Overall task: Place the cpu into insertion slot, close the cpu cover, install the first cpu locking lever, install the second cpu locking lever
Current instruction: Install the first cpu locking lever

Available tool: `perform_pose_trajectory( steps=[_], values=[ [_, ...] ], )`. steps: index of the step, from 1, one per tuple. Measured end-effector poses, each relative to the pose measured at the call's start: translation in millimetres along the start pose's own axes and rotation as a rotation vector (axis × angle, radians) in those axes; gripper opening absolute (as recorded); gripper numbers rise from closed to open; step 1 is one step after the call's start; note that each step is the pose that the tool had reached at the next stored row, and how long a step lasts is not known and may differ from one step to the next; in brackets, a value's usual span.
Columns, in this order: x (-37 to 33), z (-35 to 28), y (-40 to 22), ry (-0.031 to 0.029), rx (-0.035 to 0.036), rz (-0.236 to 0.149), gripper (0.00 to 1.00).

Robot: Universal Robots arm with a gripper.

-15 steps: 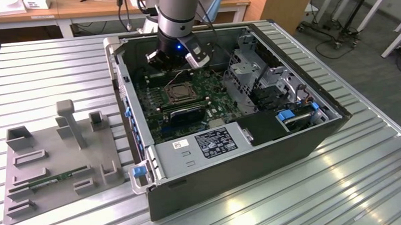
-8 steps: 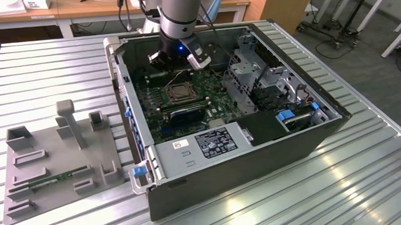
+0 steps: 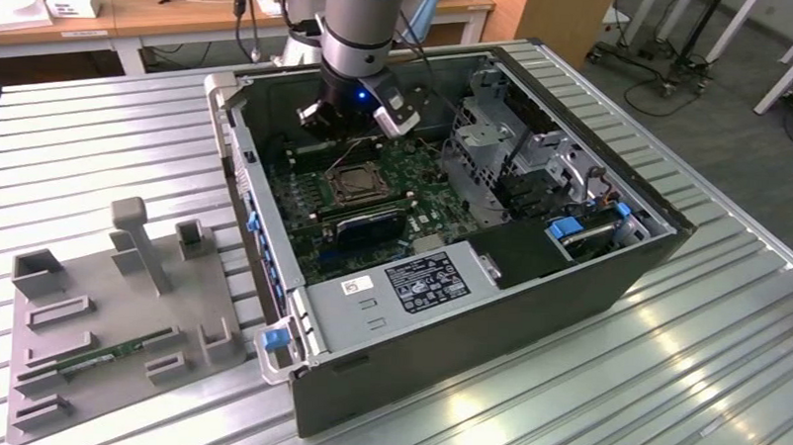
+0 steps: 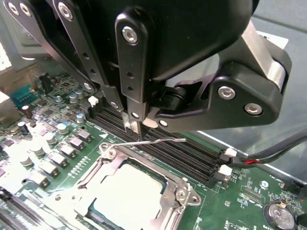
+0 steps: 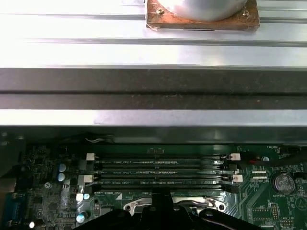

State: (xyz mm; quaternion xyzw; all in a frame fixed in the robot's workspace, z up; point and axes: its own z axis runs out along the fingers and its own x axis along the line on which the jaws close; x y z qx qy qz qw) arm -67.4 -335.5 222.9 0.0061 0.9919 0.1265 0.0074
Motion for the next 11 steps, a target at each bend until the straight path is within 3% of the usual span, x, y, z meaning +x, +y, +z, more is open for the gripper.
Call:
perform_pose_trajectory(
  steps=[11],
  values=[
    [-5.3,1.4,3.7,0.0013,0.0,0.0,0.11]
  ],
)
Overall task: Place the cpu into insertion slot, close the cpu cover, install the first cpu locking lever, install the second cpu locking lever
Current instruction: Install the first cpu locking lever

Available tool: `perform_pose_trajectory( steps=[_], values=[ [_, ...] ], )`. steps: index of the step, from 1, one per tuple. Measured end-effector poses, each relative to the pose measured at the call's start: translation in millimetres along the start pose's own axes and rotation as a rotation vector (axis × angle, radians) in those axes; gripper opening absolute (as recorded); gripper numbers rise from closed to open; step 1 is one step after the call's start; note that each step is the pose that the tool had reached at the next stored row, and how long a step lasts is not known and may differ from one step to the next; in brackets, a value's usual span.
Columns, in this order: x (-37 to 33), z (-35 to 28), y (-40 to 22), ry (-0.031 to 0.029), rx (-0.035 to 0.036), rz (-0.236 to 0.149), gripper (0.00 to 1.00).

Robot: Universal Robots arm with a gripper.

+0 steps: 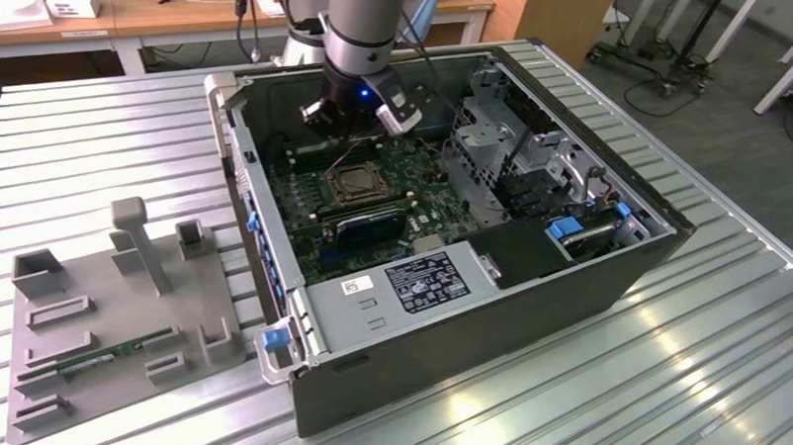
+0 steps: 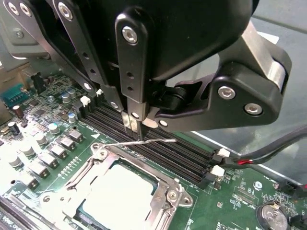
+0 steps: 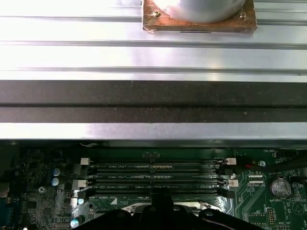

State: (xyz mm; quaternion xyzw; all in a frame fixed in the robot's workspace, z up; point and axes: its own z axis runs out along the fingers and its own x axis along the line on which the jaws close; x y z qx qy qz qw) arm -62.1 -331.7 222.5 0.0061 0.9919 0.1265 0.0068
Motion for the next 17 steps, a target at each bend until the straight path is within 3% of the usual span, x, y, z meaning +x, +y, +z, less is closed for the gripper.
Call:
perform_pose_trajectory(
  steps=[17],
  values=[
    [-5.2,1.0,0.0,0.0002,-0.0002,0.0,0.11]
  ],
)
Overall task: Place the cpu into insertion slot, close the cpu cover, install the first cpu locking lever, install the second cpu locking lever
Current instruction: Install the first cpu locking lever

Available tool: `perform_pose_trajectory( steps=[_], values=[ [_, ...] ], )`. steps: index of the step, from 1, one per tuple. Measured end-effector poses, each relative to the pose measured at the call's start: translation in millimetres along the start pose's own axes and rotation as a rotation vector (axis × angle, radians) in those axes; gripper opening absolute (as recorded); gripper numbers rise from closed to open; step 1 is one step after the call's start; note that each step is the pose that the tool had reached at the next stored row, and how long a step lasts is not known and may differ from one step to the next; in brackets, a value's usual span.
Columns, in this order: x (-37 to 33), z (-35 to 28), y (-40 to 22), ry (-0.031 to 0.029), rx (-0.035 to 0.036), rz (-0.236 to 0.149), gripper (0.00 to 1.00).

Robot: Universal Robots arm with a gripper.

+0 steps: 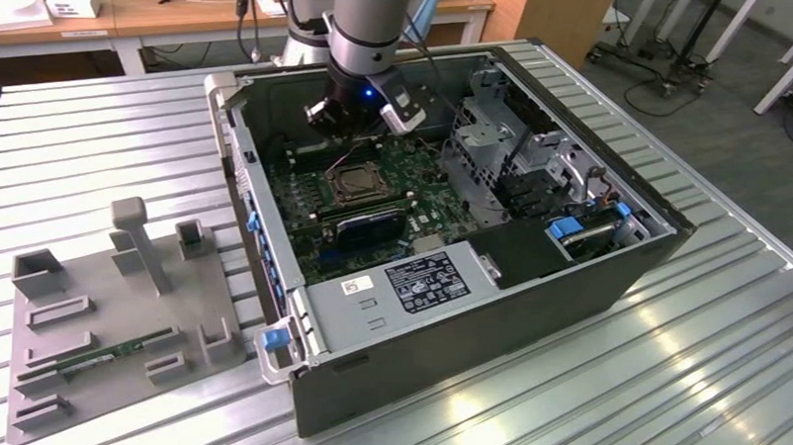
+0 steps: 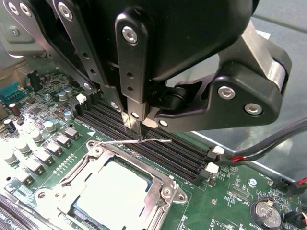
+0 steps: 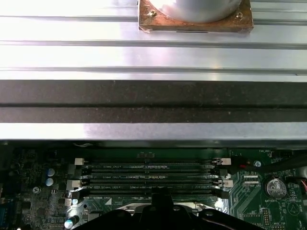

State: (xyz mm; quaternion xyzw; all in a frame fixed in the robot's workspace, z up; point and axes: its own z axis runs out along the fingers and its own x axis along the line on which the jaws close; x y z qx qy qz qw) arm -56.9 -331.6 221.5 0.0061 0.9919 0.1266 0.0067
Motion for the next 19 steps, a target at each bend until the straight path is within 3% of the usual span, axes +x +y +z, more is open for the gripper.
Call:
perform_pose_trajectory(
  steps=[19],
  values=[
    [-8.2,13.0,-3.4,-0.0013,0.0041,0.005,0.11]
  ],
)
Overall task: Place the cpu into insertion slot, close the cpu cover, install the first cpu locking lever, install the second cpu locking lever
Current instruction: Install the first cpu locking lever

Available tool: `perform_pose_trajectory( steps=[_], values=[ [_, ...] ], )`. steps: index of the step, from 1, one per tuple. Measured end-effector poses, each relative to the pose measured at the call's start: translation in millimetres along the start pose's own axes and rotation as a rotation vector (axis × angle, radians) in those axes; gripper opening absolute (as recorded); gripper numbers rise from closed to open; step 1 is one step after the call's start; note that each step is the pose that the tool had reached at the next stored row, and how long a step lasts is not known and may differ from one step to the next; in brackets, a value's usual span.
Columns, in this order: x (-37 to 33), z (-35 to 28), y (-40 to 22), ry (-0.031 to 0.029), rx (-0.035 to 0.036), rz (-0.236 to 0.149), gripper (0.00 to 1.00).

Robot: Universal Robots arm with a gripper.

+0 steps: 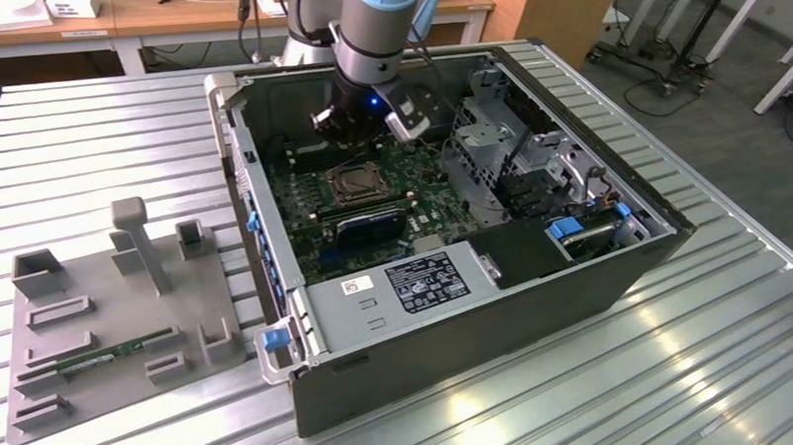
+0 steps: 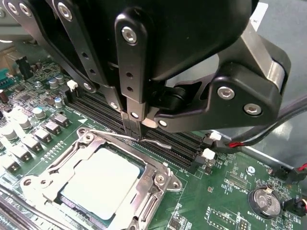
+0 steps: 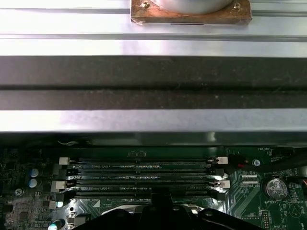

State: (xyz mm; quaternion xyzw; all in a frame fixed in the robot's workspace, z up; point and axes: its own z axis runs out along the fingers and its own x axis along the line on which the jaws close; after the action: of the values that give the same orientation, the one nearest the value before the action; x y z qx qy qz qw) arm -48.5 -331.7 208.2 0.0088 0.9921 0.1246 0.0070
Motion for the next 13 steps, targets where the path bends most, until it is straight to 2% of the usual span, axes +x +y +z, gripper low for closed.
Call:
perform_pose_trajectory(
  steps=[13],
  values=[
    [-3.2,8.6,-2.1,-0.0031,0.001,0.012,0.11]
  ],
)
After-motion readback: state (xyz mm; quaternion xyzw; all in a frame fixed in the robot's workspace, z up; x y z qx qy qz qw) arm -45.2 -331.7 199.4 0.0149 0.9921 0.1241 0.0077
